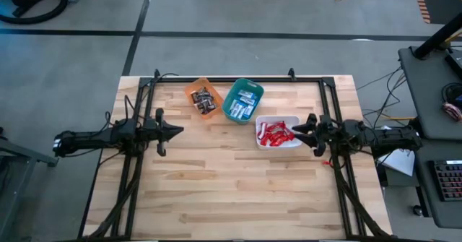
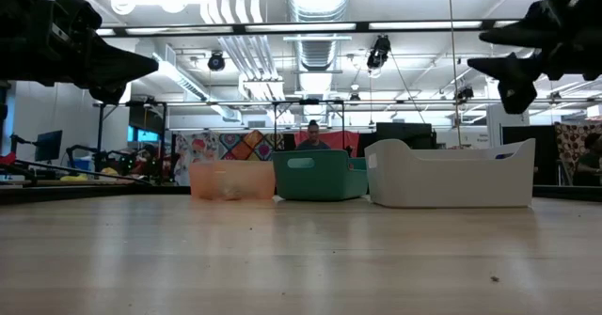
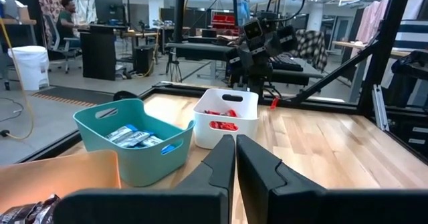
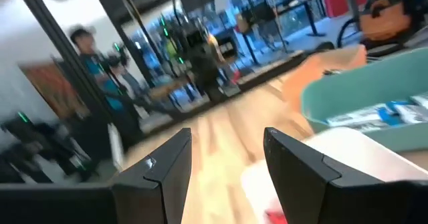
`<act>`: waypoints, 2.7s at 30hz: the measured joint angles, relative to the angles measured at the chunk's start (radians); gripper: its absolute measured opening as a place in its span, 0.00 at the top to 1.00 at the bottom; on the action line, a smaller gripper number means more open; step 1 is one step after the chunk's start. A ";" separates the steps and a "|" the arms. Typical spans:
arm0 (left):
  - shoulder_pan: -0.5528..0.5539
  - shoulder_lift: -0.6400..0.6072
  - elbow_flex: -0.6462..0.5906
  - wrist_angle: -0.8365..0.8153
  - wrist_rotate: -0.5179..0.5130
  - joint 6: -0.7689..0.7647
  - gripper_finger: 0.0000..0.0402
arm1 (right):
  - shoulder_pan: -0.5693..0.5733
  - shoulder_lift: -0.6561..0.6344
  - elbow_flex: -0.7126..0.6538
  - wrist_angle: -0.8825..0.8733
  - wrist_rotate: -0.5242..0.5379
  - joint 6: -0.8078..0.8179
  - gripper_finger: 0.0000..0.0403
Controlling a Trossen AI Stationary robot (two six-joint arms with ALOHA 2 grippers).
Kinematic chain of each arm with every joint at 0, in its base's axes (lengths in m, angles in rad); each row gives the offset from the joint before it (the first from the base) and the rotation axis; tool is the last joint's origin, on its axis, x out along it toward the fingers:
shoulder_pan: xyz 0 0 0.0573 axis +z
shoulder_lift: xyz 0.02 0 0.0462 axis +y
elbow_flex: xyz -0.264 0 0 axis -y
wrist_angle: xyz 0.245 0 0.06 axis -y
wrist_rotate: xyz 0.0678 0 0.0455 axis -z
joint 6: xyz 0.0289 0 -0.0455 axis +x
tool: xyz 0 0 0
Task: Sort candy
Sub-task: Return to Home Position
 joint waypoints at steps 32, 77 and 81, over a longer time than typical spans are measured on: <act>0.000 0.023 0.001 0.000 0.000 0.000 1.00 | -0.022 -0.040 -0.004 -0.046 -0.340 -0.790 0.56; 0.000 0.052 0.001 0.001 0.000 0.000 1.00 | -0.022 -0.026 0.010 -0.048 -0.343 -0.645 0.56; 0.000 0.052 0.001 0.001 0.001 0.000 1.00 | -0.022 -0.026 0.010 -0.048 -0.343 -0.645 0.56</act>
